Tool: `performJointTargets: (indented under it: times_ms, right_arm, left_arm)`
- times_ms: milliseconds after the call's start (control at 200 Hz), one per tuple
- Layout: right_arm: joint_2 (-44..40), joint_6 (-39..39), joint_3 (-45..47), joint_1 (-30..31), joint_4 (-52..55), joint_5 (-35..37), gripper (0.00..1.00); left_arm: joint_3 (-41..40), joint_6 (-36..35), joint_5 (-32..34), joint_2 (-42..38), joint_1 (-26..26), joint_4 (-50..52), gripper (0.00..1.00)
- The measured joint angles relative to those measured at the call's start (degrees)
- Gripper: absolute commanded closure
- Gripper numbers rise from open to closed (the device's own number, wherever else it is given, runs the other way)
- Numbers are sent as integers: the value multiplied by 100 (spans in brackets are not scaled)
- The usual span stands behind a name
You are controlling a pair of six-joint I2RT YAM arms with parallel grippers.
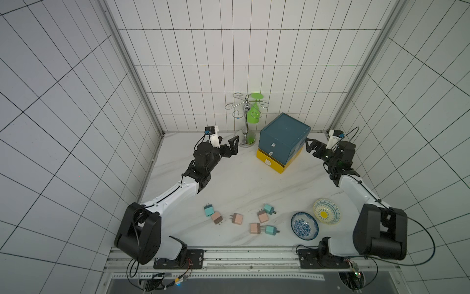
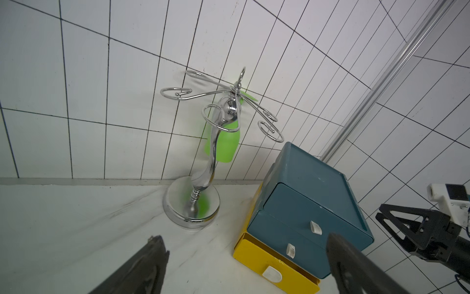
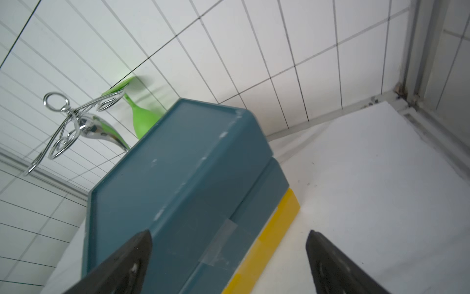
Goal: Place the plugs into the drawer by color
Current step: Move the storage box to the center of the board.
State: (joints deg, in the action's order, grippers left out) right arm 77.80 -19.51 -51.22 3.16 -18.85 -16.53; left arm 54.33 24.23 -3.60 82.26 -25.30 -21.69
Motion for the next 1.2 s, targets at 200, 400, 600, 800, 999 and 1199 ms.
performJointTargets:
  times_ms: [200, 400, 600, 800, 999, 1199]
  right_arm:
    - [-302, 166, -142, 387, 17, 1176, 1]
    - [407, -94, -1327, 284, 1060, 1530, 1]
    - [1290, -328, -2361, 299, 2031, 1357, 1]
    - [1893, -450, -2817, 337, 2778, 1019, 15]
    - [2164, -581, -3182, 479, 2986, 608, 14]
    - [2162, -448, -3189, 627, 3139, 420, 16]
  left_arm:
    - [387, 214, -442, 647, 24, -28, 1]
    - [529, 376, -732, 831, 28, -61, 1]
    - [970, 577, -1139, 1176, 28, -120, 8]
    - [1241, 737, -1394, 1401, 22, -28, 12]
    - [2013, 841, -1585, 2127, -48, 138, 17]
    - [2621, 925, -1784, 2776, -59, 407, 17]
